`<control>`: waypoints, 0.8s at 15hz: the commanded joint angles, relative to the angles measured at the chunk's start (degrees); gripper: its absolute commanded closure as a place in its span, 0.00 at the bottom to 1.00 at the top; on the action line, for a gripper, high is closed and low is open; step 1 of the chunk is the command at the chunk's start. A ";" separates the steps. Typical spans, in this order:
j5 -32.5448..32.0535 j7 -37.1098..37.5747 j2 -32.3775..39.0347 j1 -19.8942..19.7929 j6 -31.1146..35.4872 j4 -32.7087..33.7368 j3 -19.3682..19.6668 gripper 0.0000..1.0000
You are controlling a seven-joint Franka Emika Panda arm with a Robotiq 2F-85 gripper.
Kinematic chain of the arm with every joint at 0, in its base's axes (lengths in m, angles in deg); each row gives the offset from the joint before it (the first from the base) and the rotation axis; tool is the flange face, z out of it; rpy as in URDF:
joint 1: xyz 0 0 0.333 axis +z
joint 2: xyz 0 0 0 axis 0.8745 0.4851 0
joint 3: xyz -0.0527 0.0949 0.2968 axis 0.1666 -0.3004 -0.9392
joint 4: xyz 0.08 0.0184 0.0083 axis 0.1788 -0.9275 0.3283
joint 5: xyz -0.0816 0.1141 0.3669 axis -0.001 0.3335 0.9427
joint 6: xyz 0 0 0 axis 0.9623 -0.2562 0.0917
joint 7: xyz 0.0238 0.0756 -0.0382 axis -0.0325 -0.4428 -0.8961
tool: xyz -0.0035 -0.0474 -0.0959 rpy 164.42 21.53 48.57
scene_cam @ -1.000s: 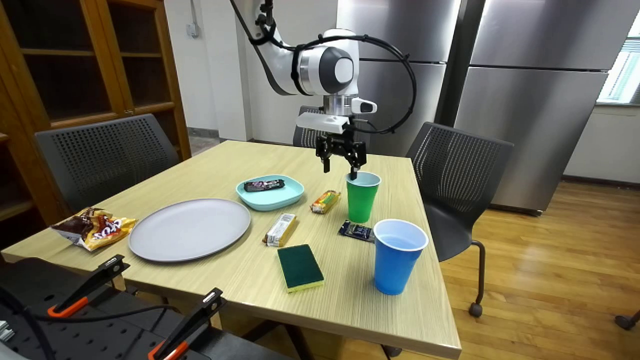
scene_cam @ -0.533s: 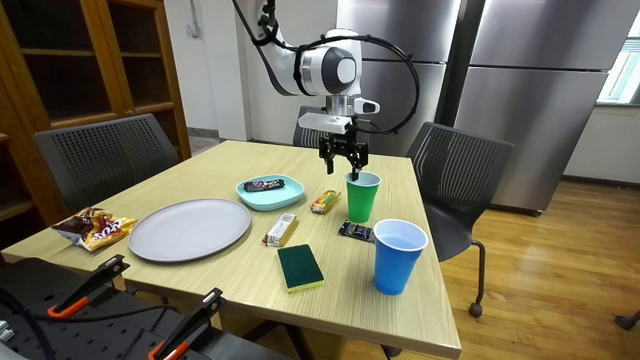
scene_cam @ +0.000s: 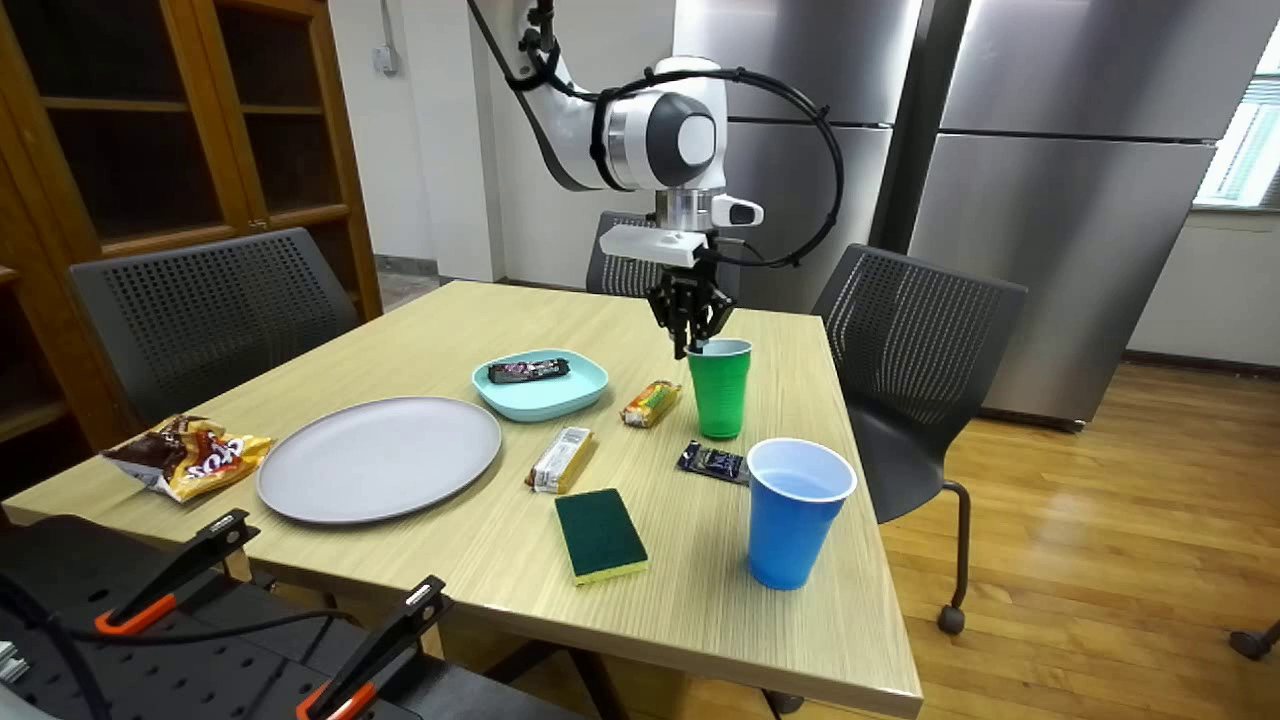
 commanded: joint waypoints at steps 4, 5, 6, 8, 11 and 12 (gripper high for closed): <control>0.51 -0.02 -0.13 -0.52 -0.07 1.17 -0.26 0.99; 0.58 0.07 -0.29 -0.49 0.23 0.97 -0.29 1.00; 0.65 -0.03 -0.44 -0.53 0.37 0.82 -0.36 0.99; 0.58 -0.02 -0.61 -0.49 0.64 0.67 -0.32 0.99; -0.05 0.63 -1.40 0.10 1.37 -0.13 0.24 0.99; -0.16 0.81 -1.83 0.25 1.74 -0.48 0.36 0.99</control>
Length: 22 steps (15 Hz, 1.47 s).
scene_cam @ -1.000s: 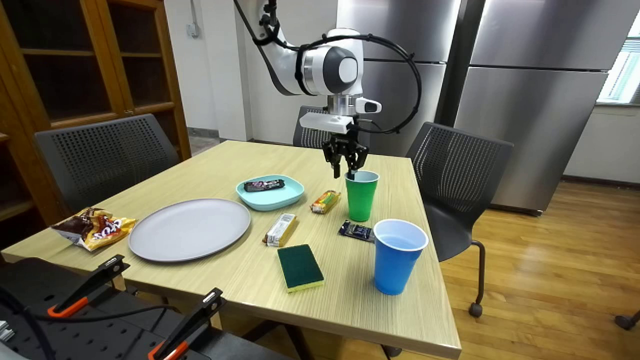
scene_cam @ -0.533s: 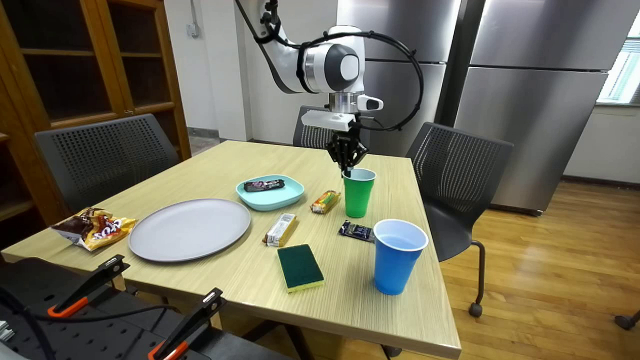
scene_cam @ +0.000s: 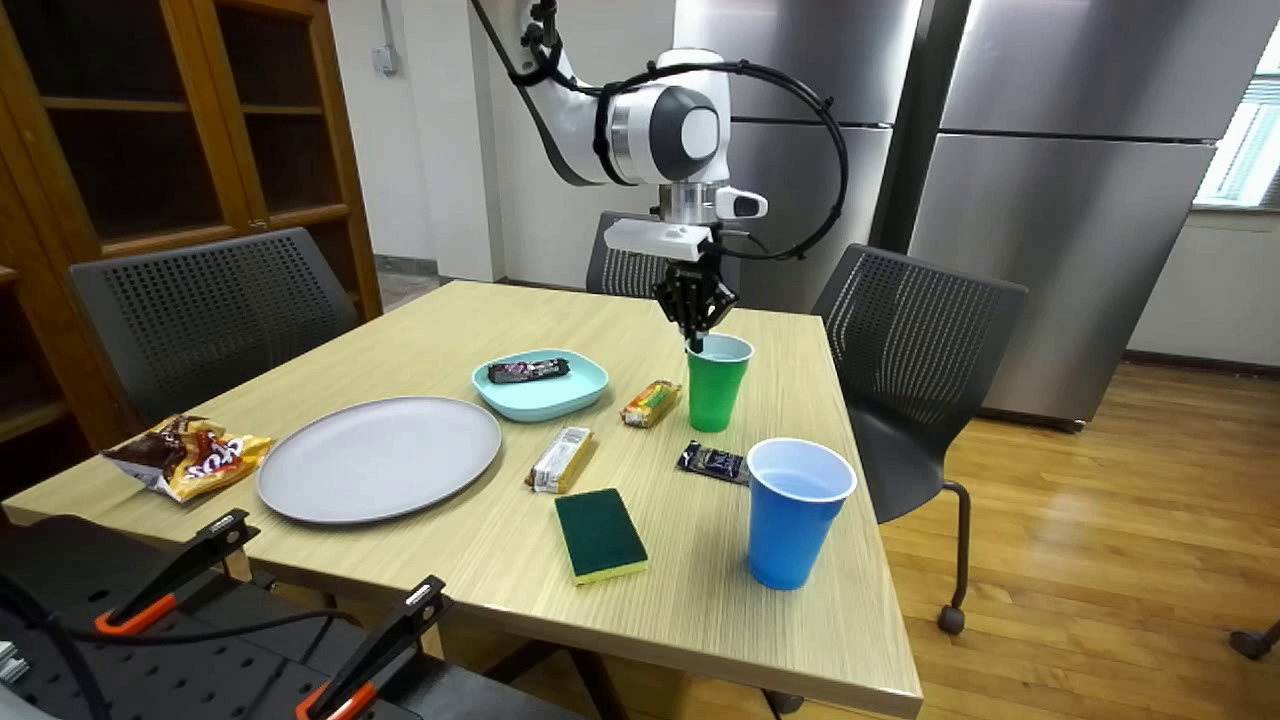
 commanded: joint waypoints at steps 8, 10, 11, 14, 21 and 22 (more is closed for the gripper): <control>-0.75 1.89 -6.24 2.04 2.08 -3.15 0.17 0.99; -0.92 0.83 -8.29 2.80 2.40 -4.83 -0.58 0.99; -1.23 0.70 -9.29 3.48 2.61 -5.88 -0.75 0.99; -3.24 0.42 -12.75 6.07 1.96 -9.81 -0.89 0.99; -13.15 3.90 -20.91 13.55 1.51 -20.99 -0.75 0.99; -14.74 4.88 -21.91 14.54 1.64 -22.53 -0.84 0.99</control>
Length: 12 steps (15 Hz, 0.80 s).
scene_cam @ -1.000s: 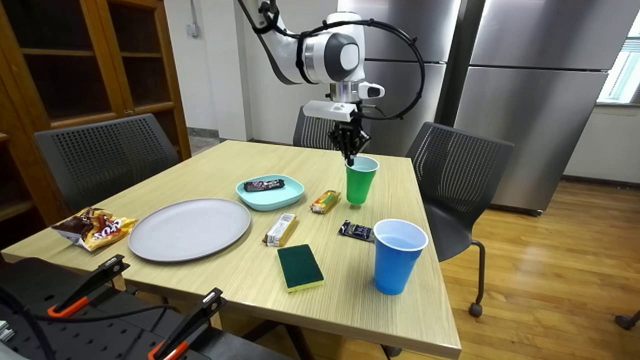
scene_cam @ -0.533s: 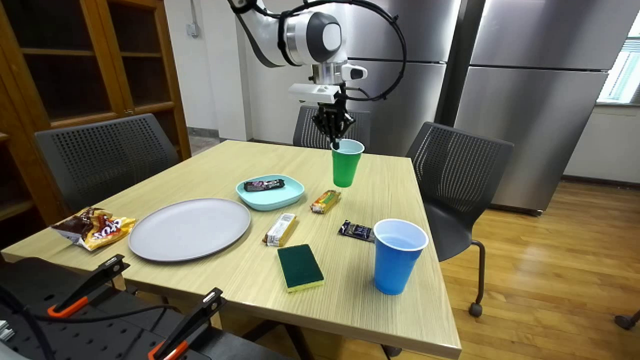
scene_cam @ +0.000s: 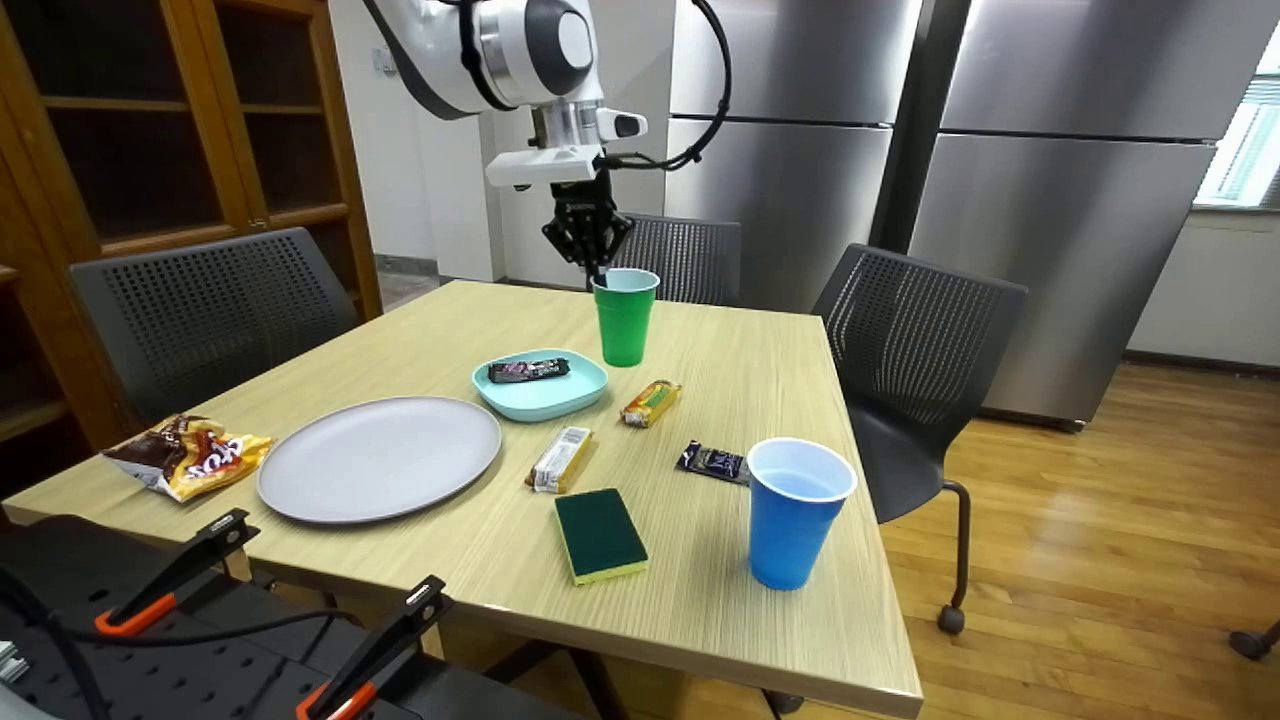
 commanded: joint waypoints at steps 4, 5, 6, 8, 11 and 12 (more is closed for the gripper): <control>-8.38 7.67 -8.06 5.80 -2.16 -10.84 -1.37 0.99; -8.46 8.46 -8.79 6.29 -2.30 -12.00 -2.03 0.99; -8.01 9.07 -9.43 6.69 -2.60 -12.99 -2.75 0.99; -6.79 9.15 -10.56 7.15 -3.41 -14.67 -4.48 0.99; -6.81 11.56 -11.62 8.04 -3.52 -16.86 -6.45 0.99; -7.42 13.37 -11.83 8.60 -3.24 -17.56 -6.83 0.99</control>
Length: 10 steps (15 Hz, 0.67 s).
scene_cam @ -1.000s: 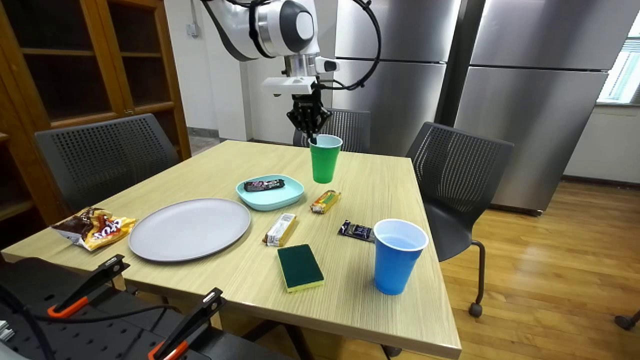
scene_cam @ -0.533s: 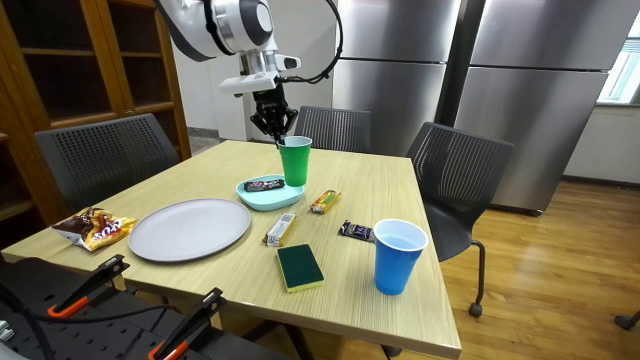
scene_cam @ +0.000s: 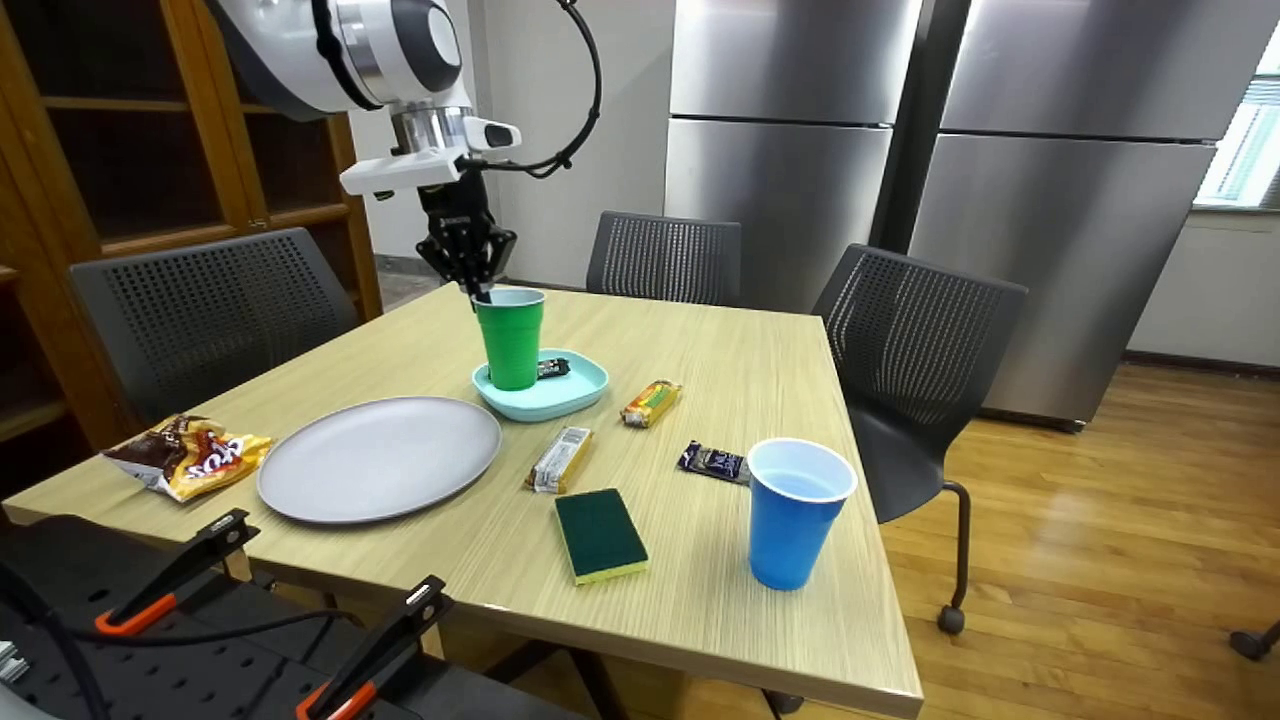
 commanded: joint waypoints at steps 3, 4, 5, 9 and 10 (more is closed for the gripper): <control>-1.19 6.54 -3.87 2.18 -1.11 -5.13 -2.91 0.99; -1.02 6.84 -3.99 2.61 -0.82 -5.75 -3.55 0.99; -0.89 7.18 -4.04 3.07 -0.74 -6.22 -4.16 0.99; -0.56 8.92 -3.08 4.94 0.84 -7.19 -6.36 0.99; -0.37 9.19 -2.75 5.32 0.86 -7.22 -6.82 0.99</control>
